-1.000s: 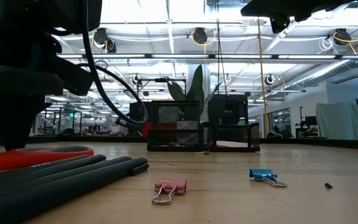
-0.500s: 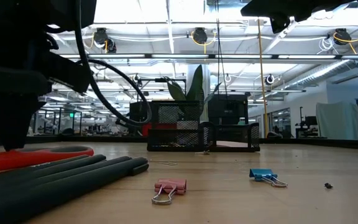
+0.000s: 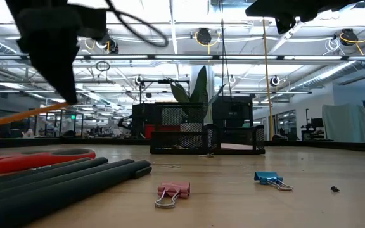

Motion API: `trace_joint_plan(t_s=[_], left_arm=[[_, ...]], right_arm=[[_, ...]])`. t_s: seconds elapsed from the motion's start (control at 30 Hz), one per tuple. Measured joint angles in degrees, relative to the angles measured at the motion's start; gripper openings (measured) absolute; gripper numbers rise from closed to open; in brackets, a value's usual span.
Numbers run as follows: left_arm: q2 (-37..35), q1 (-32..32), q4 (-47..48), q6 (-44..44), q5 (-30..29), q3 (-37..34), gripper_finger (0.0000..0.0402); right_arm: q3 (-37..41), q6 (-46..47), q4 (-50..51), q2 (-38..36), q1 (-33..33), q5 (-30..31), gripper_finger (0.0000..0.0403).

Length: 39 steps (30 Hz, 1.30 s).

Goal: Pick and place office supplies into organizer
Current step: Put the left orange pencil into the black desk organizer

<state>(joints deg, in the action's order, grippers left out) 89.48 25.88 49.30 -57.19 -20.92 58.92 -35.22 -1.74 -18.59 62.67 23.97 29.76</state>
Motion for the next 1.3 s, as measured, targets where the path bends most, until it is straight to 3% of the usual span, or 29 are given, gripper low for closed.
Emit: trace_joint_plan(t_s=[0.23, 0.4, 0.5, 0.87, 1.17, 1.3], left_arm=[[-7.26, -2.0, -3.48, 8.75, -5.85, 0.04, 0.0005], [-12.14, -4.48, -15.59, 25.22, -8.4, 0.15, 0.0015], [-14.08, -6.15, -21.37, 30.58, -6.49, 0.28, 0.0007], [-12.02, -9.61, -13.77, 34.54, -0.85, -0.39, 0.0022], [-5.1, -13.44, -20.59, 31.52, 2.23, -0.38, 0.0024], [0.36, -14.35, -25.84, 27.6, 7.02, -0.33, 0.0024]], right_arm=[[0.0, 0.0, 0.0, 0.0, 0.02, 0.04, 0.0004], [0.0, 0.15, 0.0, 0.0, 0.02, 0.07, 0.0004], [0.0, 0.15, 0.28, 0.0, 0.01, 0.07, 0.0004], [0.19, 0.05, 0.44, 0.0, 0.0, 0.16, 0.0004], [2.84, -0.48, -3.93, 0.02, -1.05, 0.2, 0.0004], [2.84, -0.46, -3.93, 0.02, -1.07, 0.2, 0.0004]])
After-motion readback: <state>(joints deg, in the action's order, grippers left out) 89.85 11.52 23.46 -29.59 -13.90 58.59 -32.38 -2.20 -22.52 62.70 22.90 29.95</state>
